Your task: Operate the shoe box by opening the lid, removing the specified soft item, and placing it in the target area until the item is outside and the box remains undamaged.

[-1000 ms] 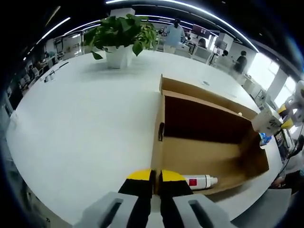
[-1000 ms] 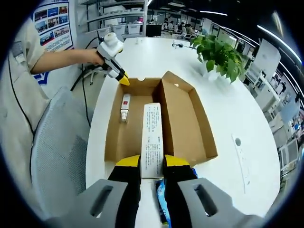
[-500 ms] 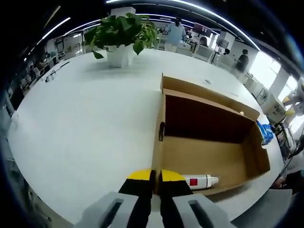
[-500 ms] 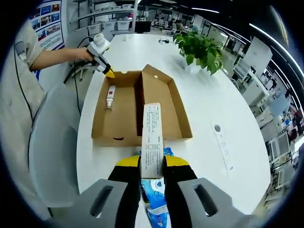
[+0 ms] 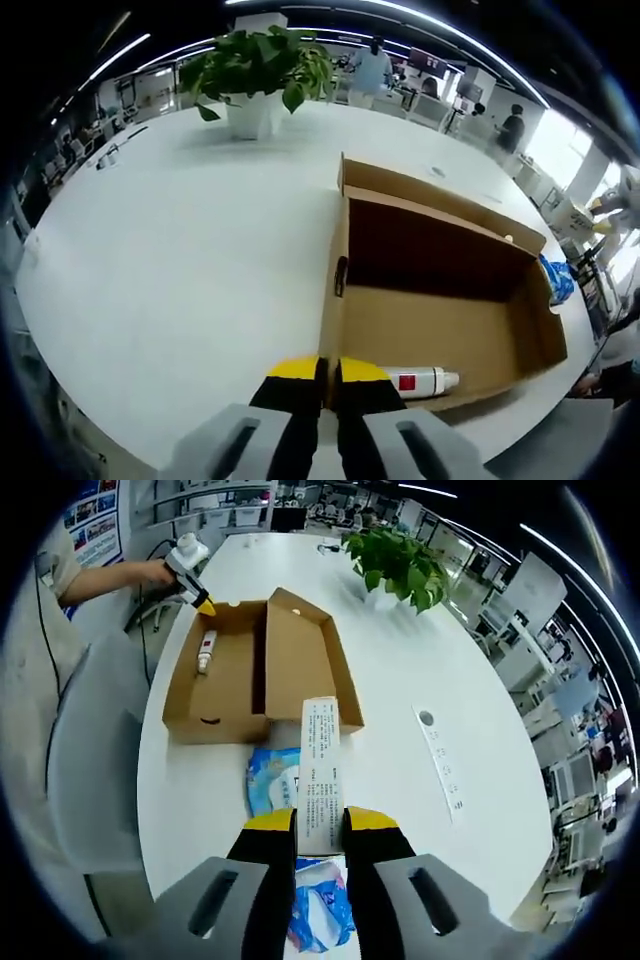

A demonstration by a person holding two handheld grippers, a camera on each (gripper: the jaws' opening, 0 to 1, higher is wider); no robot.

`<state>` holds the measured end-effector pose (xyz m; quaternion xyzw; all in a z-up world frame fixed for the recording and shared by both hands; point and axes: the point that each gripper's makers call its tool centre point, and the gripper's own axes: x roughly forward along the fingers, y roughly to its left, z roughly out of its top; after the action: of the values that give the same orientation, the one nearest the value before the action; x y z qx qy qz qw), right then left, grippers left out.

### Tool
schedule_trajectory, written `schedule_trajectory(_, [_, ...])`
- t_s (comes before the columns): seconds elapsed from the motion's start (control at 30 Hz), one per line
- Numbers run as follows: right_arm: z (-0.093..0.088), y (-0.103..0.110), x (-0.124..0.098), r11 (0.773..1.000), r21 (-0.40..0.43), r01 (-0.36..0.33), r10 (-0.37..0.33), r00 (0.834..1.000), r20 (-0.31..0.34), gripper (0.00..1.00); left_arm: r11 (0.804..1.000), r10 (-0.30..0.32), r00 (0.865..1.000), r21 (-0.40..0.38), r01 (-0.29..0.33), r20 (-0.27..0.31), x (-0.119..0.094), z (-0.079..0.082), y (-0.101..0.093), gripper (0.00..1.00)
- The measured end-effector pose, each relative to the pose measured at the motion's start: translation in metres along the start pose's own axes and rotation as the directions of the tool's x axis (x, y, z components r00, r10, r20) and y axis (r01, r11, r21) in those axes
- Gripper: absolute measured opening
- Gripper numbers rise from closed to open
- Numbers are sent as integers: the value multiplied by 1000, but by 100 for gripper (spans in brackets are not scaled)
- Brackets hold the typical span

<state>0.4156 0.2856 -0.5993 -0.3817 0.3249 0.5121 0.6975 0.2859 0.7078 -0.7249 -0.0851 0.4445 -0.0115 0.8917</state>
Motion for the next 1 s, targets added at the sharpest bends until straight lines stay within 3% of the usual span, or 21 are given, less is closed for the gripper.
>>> schedule_trajectory(0.4, [-43, -25, 4, 1000, -14, 15, -16, 997, -80, 15, 999, 8, 1000, -31, -7, 12, 1, -1, 2, 3])
schedule_trajectory(1.0, [-103, -46, 27, 999, -26, -23, 17, 980, -199, 15, 999, 13, 1000, -39, -13, 12, 1, -2, 2, 4])
